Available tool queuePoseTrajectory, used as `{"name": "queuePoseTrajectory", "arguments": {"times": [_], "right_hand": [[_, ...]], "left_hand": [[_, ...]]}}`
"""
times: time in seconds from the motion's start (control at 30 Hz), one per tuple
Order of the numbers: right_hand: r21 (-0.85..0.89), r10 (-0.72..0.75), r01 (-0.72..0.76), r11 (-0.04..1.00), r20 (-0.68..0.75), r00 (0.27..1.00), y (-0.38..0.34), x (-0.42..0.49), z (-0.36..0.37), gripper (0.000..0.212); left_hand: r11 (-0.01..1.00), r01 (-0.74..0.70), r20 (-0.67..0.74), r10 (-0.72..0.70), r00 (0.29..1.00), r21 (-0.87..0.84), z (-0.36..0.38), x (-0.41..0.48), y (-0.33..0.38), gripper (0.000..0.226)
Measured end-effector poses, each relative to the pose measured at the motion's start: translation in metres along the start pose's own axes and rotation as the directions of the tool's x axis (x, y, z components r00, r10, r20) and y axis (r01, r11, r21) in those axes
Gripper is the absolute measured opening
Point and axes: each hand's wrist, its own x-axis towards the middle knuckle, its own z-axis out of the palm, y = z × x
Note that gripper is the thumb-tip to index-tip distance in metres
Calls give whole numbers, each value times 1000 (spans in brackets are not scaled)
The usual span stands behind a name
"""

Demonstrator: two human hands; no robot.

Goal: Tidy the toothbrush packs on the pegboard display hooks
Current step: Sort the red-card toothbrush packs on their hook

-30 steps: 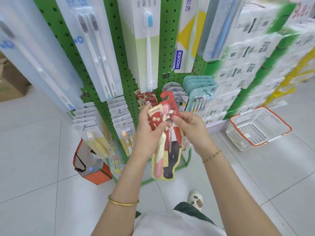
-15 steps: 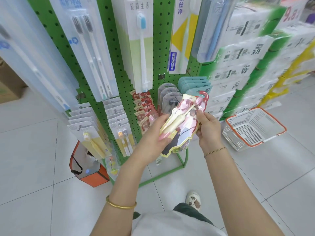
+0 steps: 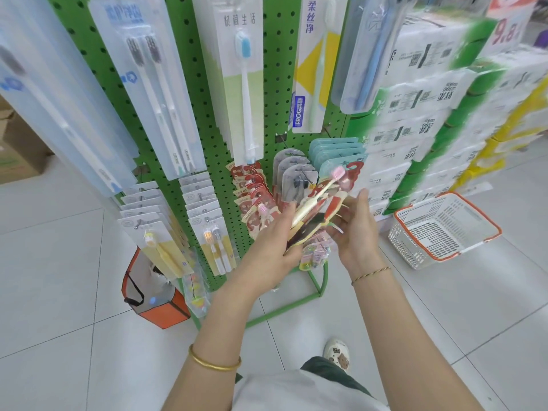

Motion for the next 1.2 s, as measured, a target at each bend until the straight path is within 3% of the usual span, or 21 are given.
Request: {"name": "queuePoseTrajectory", "arguments": {"times": [0.1, 0.2, 0.27, 0.4, 0.47, 0.67, 0.87, 0.97, 1.1, 1.13, 1.2], "right_hand": [[-29, 45, -43, 999, 69, 997, -2, -1, 3, 35], [-96, 25, -6, 995, 197, 980, 1, -3, 4, 16], [-96, -9, 33, 995, 240, 971, 0, -4, 5, 12], [-90, -36, 62, 994, 265, 964, -2, -2, 5, 17], [-91, -46, 78, 993, 308, 950, -2, -2, 4, 16], [-185, -13, 114, 976, 476, 879, 5, -2, -6, 19], [-306, 103, 104, 946, 590, 801, 20, -1, -18, 21], [-349, 101, 169, 922, 636, 765, 23, -1, -17, 17], [-327, 108, 184, 927, 701, 705, 28, -1, -14, 17], [-321, 120, 168, 932, 711, 693, 29, -1, -13, 24], [-339, 183, 118, 933, 734, 654, 31, 2, -11, 65]], "left_hand": [[916, 32, 15, -28, 999, -400, 4, 0, 9, 50], [775, 107, 45, -101, 994, -623, 6, -2, 10, 37], [756, 166, 61, -165, 984, -633, 3, -4, 10, 26], [751, 181, 58, -188, 981, -635, -2, -2, 6, 27], [789, 173, 1, -214, 977, -590, -2, 0, 3, 24], [744, 127, -246, -370, 896, -656, -5, 9, 1, 8], [734, -23, -449, -391, 804, -679, -22, 12, 0, 8], [688, -42, -445, -421, 790, -724, -27, 13, -3, 8], [630, -39, -372, -406, 835, -776, -32, 13, -6, 8], [612, -58, -357, -379, 854, -788, -33, 12, -6, 9], [584, -103, -339, -310, 888, -805, -33, 12, -7, 13]]}}
